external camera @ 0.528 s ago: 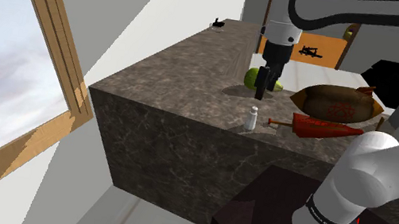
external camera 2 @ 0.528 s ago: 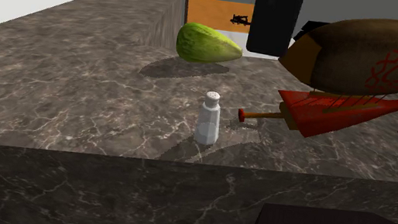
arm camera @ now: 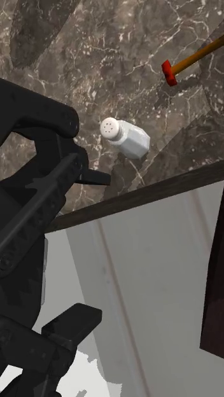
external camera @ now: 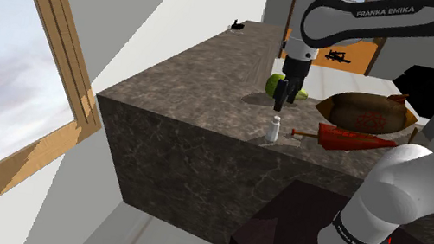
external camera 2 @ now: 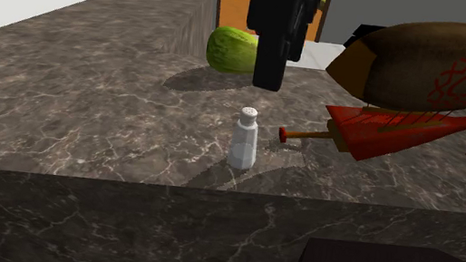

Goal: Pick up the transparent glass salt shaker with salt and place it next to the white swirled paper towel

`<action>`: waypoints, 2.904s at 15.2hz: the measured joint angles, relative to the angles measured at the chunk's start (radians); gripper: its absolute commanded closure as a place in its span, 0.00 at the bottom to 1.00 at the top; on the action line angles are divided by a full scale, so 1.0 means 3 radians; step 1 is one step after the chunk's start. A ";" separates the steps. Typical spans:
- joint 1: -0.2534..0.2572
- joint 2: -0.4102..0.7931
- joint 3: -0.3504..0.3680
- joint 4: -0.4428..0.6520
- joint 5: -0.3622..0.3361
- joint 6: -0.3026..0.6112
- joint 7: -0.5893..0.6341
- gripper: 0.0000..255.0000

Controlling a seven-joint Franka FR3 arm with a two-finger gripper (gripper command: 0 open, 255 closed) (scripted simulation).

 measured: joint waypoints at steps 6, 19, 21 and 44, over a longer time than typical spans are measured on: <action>-0.0153 0.0544 -0.0286 -0.0007 -0.0065 0.0575 -0.0201 0.00; -0.0253 0.1324 -0.0598 -0.0051 0.0027 0.1415 -0.0481 0.00; -0.0250 0.1365 -0.0604 -0.0075 0.0039 0.1479 -0.0494 0.00; -0.0267 0.1204 -0.0587 0.0044 -0.0005 0.1206 -0.0454 1.00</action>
